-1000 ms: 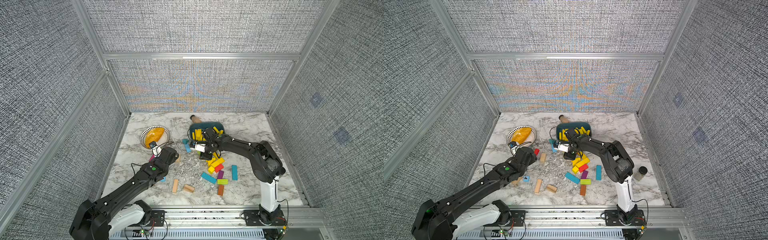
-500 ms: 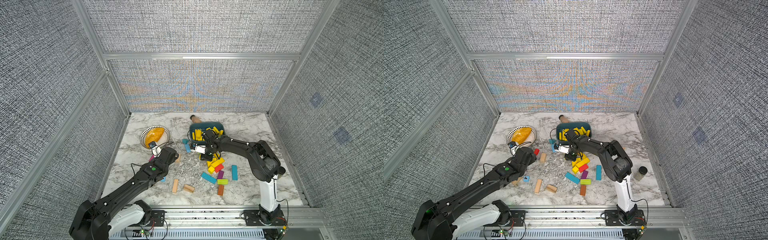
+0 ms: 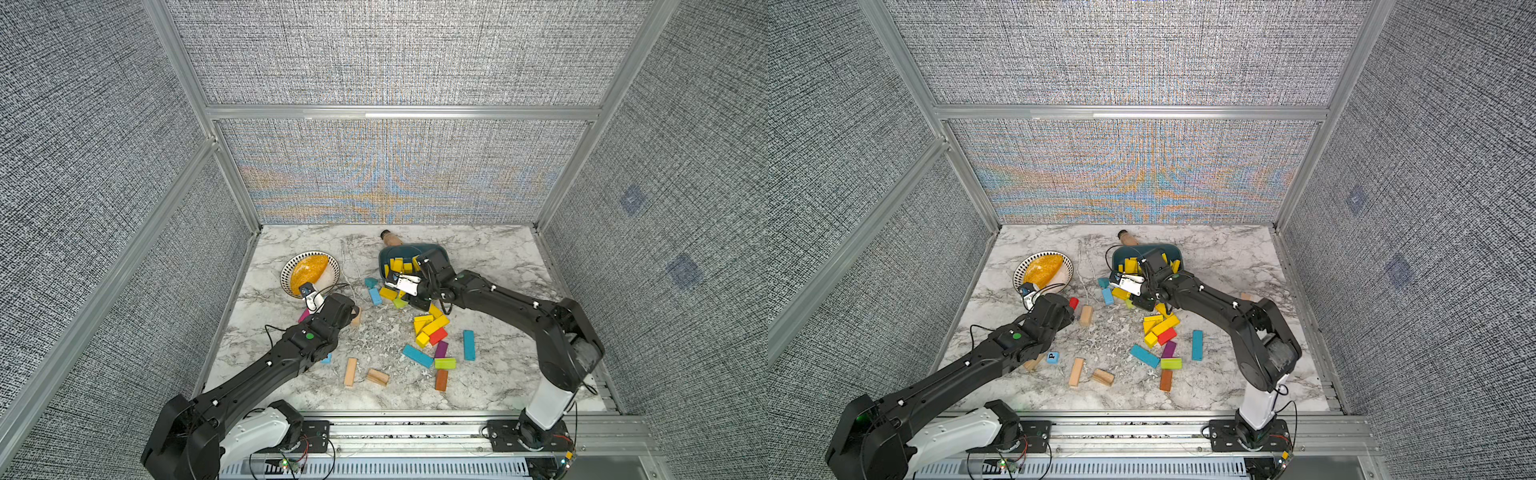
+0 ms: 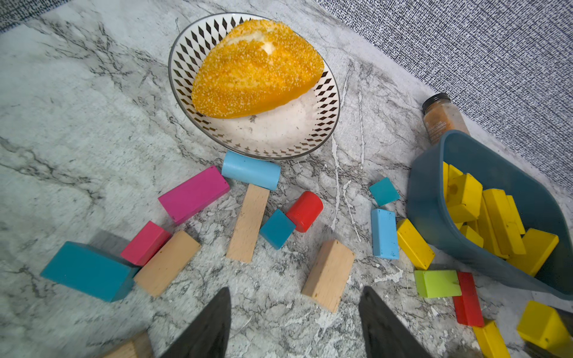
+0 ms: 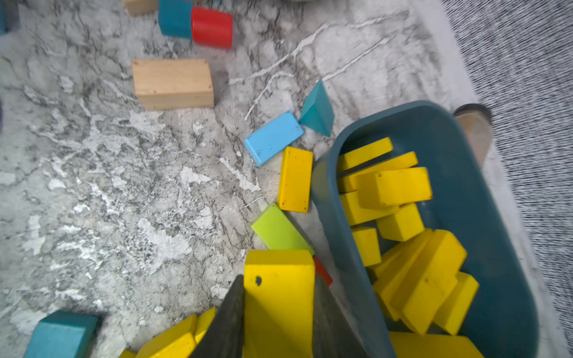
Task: Pick out the yellow building blocks
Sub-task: Pick up the building block from the center of the board, then place the building block in the storage box.
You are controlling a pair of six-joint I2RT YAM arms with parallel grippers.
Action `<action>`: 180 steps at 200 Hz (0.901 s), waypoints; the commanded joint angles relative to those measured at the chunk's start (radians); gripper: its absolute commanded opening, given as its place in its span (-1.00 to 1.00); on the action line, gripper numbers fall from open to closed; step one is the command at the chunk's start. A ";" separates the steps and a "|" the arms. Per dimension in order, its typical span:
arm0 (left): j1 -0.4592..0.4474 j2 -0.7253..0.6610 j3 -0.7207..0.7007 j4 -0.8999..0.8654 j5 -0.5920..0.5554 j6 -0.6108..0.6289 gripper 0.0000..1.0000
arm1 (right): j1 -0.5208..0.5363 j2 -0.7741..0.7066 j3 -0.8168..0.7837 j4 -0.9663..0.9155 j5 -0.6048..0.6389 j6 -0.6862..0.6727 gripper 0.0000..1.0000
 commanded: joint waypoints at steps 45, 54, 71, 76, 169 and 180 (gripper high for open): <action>0.001 -0.011 0.006 0.000 -0.018 0.014 0.33 | -0.073 0.052 0.076 0.206 0.305 0.633 -0.49; 0.001 -0.010 0.007 0.001 -0.016 0.017 0.33 | -0.088 0.087 0.114 0.167 0.303 0.684 -0.49; 0.001 -0.005 0.009 0.000 -0.012 0.020 0.33 | -0.105 0.153 0.190 0.107 0.290 0.732 -0.49; 0.001 -0.004 0.008 0.000 -0.012 0.021 0.33 | -0.107 0.174 0.211 0.095 0.289 0.738 -0.49; 0.001 -0.036 -0.003 -0.043 0.008 0.022 0.33 | -0.107 0.436 0.423 0.001 0.262 0.788 -0.47; 0.001 -0.039 -0.003 -0.040 0.008 0.027 0.33 | -0.108 0.446 0.424 0.002 0.259 0.789 -0.42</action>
